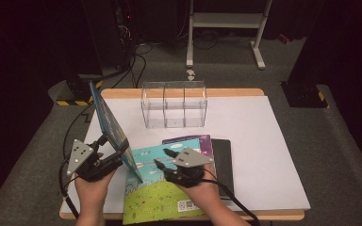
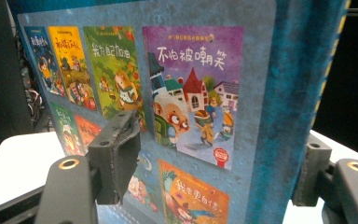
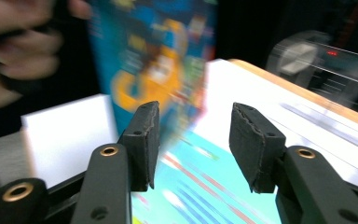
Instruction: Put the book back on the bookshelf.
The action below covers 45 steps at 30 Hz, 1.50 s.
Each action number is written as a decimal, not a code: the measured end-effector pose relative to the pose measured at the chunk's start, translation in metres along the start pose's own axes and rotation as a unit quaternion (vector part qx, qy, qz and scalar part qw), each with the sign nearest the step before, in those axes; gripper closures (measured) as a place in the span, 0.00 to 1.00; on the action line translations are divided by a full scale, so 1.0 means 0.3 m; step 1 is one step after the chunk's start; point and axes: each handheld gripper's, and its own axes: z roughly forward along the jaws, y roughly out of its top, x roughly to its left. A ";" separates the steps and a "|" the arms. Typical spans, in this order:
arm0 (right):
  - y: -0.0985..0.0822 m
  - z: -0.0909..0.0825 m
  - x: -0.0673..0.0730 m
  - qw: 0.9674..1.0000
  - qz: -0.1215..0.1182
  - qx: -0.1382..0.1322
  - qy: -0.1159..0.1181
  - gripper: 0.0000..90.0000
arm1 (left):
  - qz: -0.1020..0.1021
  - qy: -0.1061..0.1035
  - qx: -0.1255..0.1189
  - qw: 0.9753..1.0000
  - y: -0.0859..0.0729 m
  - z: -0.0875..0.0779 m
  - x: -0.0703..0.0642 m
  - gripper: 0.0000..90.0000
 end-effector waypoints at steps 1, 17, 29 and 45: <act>-0.014 -0.021 -0.020 1.000 0.002 0.001 -0.010 0.58 | -0.002 0.001 0.000 1.000 0.002 -0.001 0.002 0.34; -0.285 -0.308 -0.314 0.982 0.055 0.027 -0.180 0.56 | 0.006 0.016 0.008 1.000 0.030 -0.015 0.041 0.40; -0.322 -0.284 -0.326 0.980 0.078 0.046 -0.178 0.56 | 0.031 0.032 -0.002 0.999 0.054 -0.040 0.057 0.58; -0.324 -0.283 -0.325 0.980 0.080 0.046 -0.177 0.56 | 0.063 0.078 -0.026 0.995 0.075 -0.064 0.094 0.90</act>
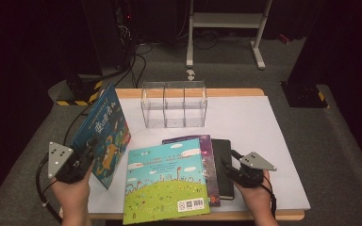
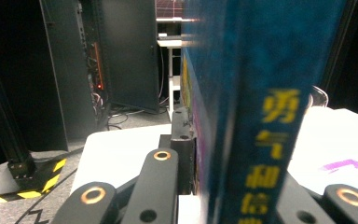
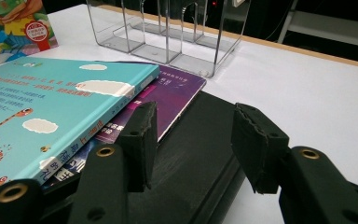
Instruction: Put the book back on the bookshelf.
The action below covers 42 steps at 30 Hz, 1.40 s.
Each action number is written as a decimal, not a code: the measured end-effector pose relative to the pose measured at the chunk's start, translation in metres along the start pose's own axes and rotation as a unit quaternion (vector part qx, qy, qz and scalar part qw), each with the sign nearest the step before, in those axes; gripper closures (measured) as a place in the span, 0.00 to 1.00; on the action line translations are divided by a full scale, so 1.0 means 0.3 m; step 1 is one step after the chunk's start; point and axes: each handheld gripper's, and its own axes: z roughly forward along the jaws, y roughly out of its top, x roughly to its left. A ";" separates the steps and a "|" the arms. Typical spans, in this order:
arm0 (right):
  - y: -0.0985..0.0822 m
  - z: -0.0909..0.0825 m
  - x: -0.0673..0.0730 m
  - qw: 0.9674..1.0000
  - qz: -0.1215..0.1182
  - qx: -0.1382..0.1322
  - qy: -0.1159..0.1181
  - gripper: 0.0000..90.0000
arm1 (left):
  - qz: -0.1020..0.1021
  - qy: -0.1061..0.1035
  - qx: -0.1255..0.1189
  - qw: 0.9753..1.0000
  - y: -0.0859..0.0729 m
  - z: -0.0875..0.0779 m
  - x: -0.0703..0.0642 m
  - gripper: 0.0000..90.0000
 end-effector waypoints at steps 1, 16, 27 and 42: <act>0.000 0.000 0.000 1.000 0.000 0.000 0.000 0.56 | 0.000 0.000 0.000 1.000 0.000 0.000 0.000 0.90; -0.005 0.006 0.007 1.000 0.000 0.004 0.004 0.56 | 0.011 -0.017 0.025 0.999 -0.038 0.022 0.015 0.84; -0.010 0.007 0.002 1.000 0.006 0.006 0.006 0.56 | -0.013 0.000 0.005 1.000 -0.041 0.019 0.035 0.90; -0.008 -0.006 -0.037 1.000 -0.011 0.011 0.010 0.56 | -0.018 -0.003 0.005 1.000 -0.008 0.063 0.040 0.92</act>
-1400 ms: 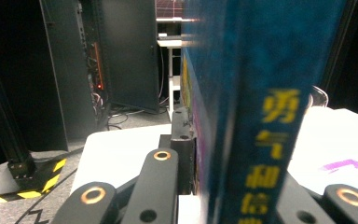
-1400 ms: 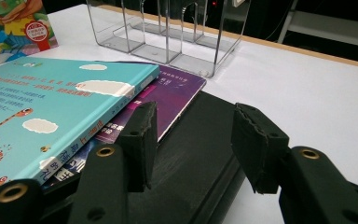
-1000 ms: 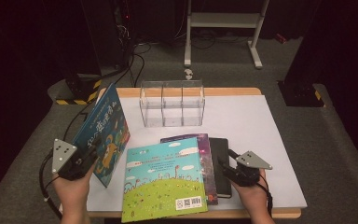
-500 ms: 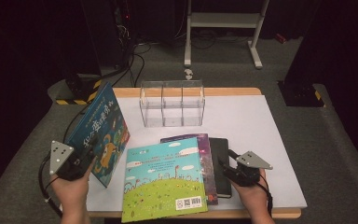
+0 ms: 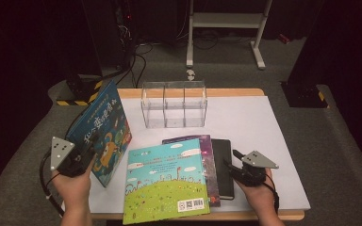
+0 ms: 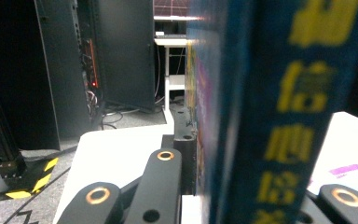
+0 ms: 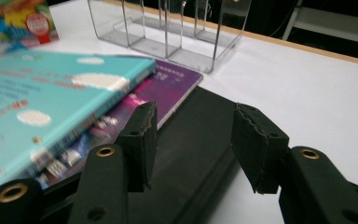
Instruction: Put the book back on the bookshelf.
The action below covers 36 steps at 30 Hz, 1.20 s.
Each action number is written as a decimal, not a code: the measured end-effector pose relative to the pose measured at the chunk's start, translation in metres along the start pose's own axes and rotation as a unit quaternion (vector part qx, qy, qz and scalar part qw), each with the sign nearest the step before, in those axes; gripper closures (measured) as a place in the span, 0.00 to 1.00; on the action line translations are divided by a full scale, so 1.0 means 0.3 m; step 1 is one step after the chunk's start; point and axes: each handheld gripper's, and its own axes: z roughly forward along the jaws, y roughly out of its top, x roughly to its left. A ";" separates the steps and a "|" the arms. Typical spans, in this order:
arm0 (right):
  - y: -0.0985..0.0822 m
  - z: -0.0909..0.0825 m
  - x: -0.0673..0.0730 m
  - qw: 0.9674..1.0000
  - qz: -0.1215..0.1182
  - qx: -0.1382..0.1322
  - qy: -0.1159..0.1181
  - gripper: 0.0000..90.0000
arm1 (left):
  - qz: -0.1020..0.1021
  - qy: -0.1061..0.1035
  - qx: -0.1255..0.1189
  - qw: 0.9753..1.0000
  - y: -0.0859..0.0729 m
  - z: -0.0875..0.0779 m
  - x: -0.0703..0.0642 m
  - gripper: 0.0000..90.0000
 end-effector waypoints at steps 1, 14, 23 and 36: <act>-0.007 -0.005 -0.005 1.000 0.003 0.000 0.001 0.56 | -0.002 0.001 0.001 1.000 0.009 0.005 -0.001 0.92; -0.071 -0.062 -0.079 0.999 0.041 -0.021 -0.004 0.58 | -0.009 -0.027 -0.017 0.999 0.118 0.090 -0.145 0.92; -0.074 -0.071 -0.097 0.998 0.058 -0.028 -0.006 0.58 | -0.003 -0.036 -0.022 0.999 0.109 0.209 -0.242 0.92; -0.078 -0.074 -0.106 0.997 0.064 -0.030 -0.003 0.59 | -0.016 -0.027 -0.028 0.999 0.032 0.382 -0.273 0.92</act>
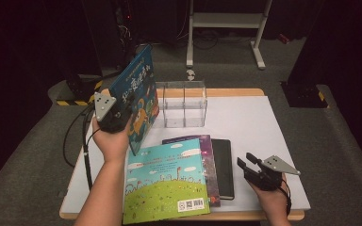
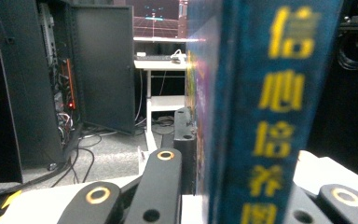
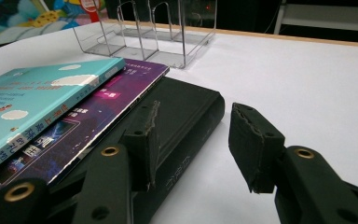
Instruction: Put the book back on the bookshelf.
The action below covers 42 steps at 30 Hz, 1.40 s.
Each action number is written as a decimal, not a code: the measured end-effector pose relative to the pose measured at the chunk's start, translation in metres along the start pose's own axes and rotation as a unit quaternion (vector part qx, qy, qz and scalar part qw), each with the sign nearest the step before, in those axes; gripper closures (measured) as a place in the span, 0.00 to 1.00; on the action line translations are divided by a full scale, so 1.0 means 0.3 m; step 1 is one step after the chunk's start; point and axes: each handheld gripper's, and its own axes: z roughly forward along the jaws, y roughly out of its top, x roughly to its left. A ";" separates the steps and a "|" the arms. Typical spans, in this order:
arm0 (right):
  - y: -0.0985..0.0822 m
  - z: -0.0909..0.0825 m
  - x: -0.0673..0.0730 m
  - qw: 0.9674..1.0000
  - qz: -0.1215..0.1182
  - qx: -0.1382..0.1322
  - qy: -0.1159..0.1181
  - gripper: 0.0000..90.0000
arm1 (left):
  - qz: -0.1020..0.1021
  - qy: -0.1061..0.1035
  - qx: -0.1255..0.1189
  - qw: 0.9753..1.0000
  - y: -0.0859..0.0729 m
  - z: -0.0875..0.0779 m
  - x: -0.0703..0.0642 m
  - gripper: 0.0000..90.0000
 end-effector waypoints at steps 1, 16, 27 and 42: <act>0.000 0.000 0.000 1.000 0.000 0.000 0.000 0.59 | 0.001 0.002 0.002 1.000 -0.005 0.008 0.002 0.92; 0.002 0.000 -0.010 1.000 0.014 -0.006 0.003 0.59 | 0.002 0.032 0.000 0.999 -0.070 0.154 0.033 0.92; 0.000 0.000 -0.015 1.000 0.018 -0.006 0.006 0.60 | 0.012 0.042 0.007 0.999 -0.126 0.211 0.040 0.92; 0.000 0.006 -0.006 1.000 0.015 -0.005 0.011 0.60 | 0.013 0.048 0.003 0.999 -0.157 0.247 0.041 0.92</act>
